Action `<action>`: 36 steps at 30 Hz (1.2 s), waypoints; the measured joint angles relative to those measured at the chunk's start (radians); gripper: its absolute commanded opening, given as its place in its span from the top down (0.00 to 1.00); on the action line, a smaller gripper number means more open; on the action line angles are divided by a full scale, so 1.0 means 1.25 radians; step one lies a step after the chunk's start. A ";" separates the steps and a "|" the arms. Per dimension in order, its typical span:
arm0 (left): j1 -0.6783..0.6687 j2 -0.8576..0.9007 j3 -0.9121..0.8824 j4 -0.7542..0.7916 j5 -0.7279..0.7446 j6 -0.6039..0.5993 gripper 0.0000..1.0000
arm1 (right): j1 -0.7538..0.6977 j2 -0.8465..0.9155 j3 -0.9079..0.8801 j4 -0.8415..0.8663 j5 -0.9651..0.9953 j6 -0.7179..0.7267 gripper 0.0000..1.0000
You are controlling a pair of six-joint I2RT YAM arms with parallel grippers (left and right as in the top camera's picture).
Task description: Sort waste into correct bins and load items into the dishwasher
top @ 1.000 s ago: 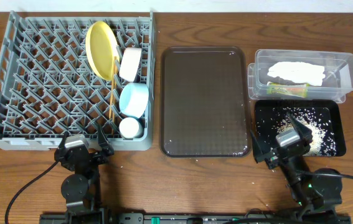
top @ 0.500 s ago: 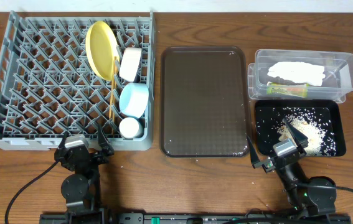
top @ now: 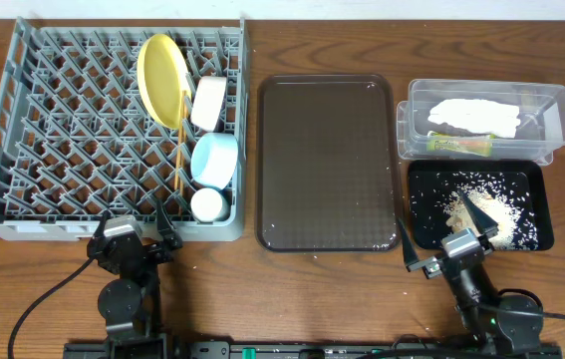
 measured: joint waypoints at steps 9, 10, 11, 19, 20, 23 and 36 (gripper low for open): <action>0.000 0.000 0.000 0.000 0.000 0.000 0.10 | 0.002 -0.003 -0.009 0.104 -0.002 -0.059 0.01; 0.000 0.000 0.000 0.000 0.000 0.000 0.10 | 0.002 -0.003 -0.013 0.115 -0.003 -0.063 0.01; 0.000 0.000 0.000 0.000 0.000 0.000 0.10 | 0.002 -0.004 -0.018 0.126 -0.003 -0.067 0.01; 0.000 0.000 0.000 0.000 0.000 0.000 0.10 | 0.002 -0.004 -0.033 0.145 -0.003 -0.079 0.01; 0.000 0.000 0.000 0.000 0.000 0.000 0.10 | 0.002 -0.004 -0.033 0.146 -0.003 -0.079 0.01; 0.000 0.000 0.000 0.000 0.000 0.000 0.10 | 0.002 -0.004 -0.036 0.159 -0.003 -0.079 0.01; 0.000 0.000 0.000 0.000 0.000 0.000 0.10 | 0.002 -0.004 -0.079 0.213 -0.003 -0.079 0.01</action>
